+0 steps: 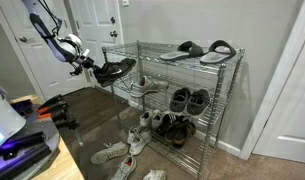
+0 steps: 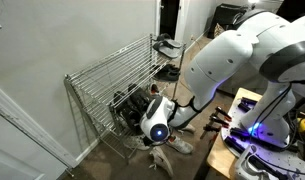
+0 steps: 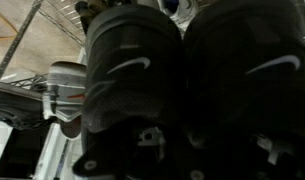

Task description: Move the two left black shoes from the second rack to the top rack

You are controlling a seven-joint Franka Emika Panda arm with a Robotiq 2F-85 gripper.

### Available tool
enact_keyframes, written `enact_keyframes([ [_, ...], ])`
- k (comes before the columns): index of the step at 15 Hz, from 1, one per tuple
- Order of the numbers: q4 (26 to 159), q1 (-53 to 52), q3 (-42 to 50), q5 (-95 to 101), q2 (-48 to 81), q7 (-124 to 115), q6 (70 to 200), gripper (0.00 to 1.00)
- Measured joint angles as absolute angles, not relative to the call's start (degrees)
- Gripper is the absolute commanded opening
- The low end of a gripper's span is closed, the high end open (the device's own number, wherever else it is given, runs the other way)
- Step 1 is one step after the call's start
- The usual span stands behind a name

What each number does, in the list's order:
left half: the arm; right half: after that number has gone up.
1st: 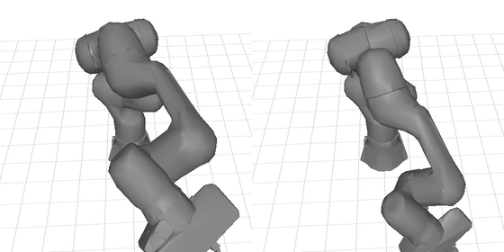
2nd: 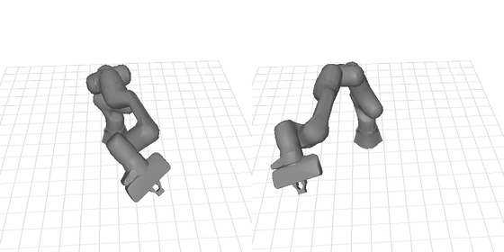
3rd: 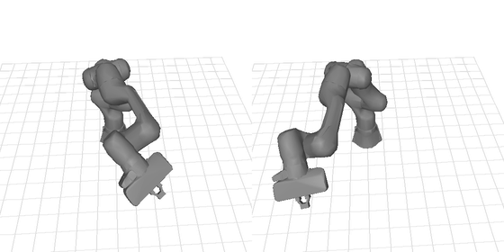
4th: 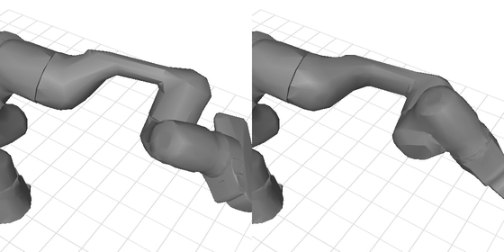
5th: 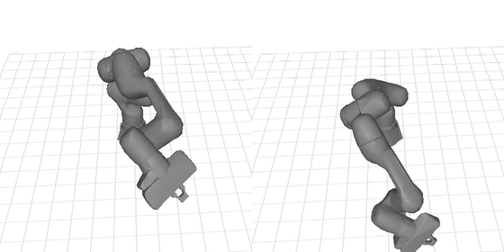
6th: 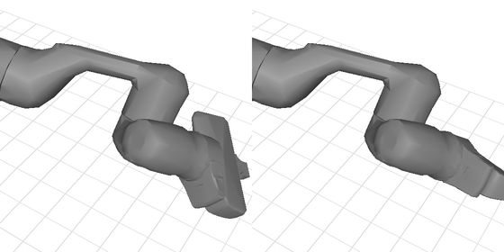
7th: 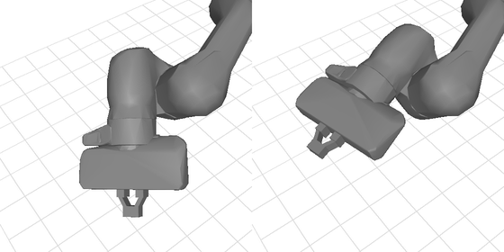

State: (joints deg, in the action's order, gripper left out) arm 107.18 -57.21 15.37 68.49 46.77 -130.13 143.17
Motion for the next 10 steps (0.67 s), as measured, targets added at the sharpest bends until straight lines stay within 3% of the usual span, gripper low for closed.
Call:
enact_keyframes([
  [6,116.1,-51.9,1.6,63.9,38.4,-131.2,127.2,0.06],
  [10,120.1,-46.9,-5.8,59.2,34.8,-130.3,124.7,0.06],
])
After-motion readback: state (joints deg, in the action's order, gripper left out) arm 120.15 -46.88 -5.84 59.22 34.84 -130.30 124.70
